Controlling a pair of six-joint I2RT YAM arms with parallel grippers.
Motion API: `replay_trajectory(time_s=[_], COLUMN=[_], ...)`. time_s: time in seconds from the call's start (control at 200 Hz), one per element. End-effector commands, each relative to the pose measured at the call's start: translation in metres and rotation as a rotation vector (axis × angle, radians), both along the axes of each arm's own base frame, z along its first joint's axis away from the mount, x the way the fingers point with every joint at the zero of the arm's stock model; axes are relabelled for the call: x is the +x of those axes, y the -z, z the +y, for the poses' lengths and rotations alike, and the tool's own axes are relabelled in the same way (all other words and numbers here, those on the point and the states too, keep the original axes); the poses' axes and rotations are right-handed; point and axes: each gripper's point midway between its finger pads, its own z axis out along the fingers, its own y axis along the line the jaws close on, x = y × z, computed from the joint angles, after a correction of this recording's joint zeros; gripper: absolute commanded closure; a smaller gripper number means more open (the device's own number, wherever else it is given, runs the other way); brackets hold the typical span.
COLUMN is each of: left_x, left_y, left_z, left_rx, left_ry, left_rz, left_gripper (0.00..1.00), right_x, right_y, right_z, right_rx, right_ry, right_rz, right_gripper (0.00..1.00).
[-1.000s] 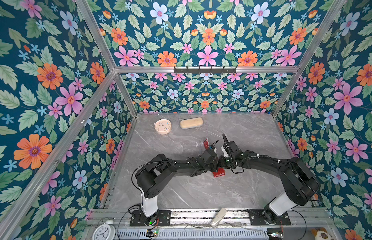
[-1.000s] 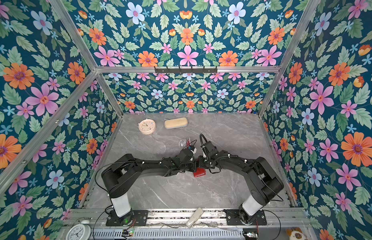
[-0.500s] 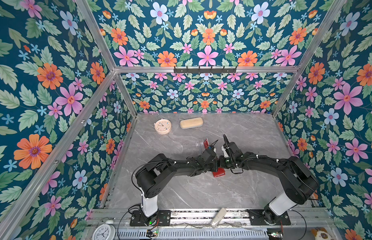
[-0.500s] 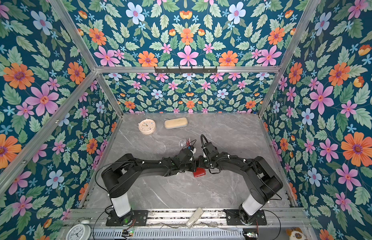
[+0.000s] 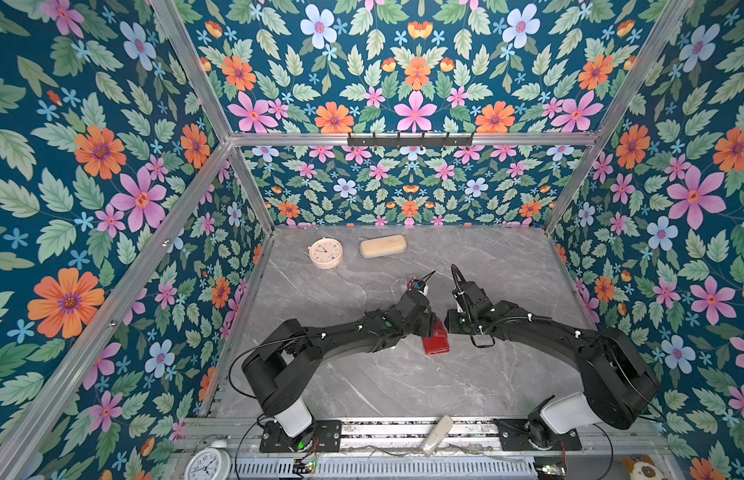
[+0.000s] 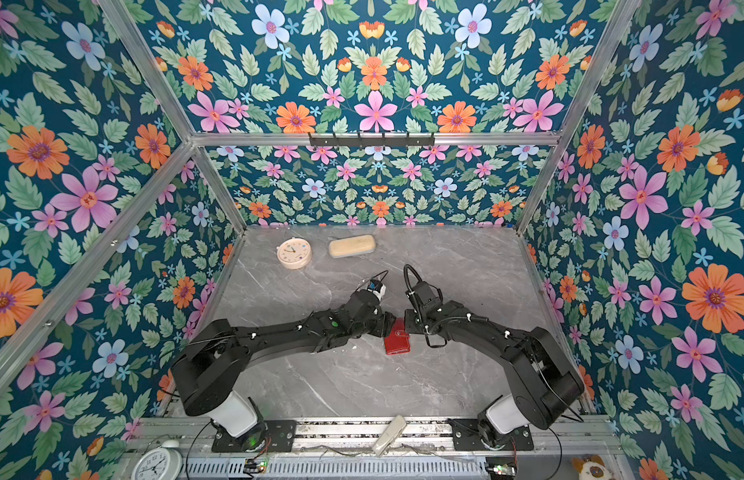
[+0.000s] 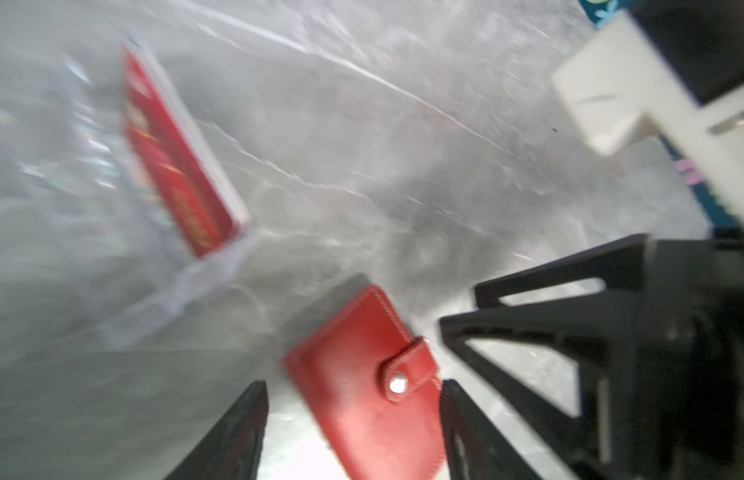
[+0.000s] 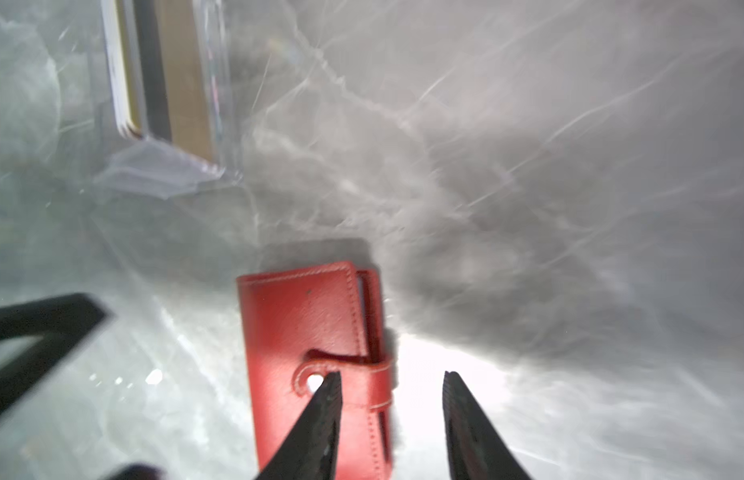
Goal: Put the credit cards into the card holder
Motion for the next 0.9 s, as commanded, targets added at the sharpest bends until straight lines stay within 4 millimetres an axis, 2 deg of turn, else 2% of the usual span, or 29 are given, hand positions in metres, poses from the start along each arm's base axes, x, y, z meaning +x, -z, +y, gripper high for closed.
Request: replay_trajectory(time_s=[0.0, 0.19, 0.415, 0.645, 0.895], left_x=[0.016, 0.03, 0.039, 0.046, 0.056], left_y=[-0.004, -0.035, -0.068, -0.089, -0.097], left_z=[0.045, 0.108, 0.182, 0.243, 0.318], left_rx=[0.199, 0.398, 0.619, 0.577, 0.549], left_ry=[-0.105, -0.27, -0.484, -0.66, -0.873], left_rz=[-0.124, -0.326, -0.544, -0.627, -0.668], left_gripper=[0.28, 0.24, 0.24, 0.24, 0.24], right_x=[0.009, 0.03, 0.057, 0.083, 0.102], right_y=[-0.01, -0.034, -0.064, -0.083, -0.091], right_z=[-0.034, -0.066, -0.083, -0.11, -0.162], right_rx=[-0.195, -0.397, -0.563, -0.669, -0.712], right_ry=[0.045, 0.084, 0.08, 0.137, 0.296], right_rz=[-0.072, -0.217, -0.432, -0.574, -0.615], right_gripper=[0.57, 0.56, 0.54, 0.53, 0.49])
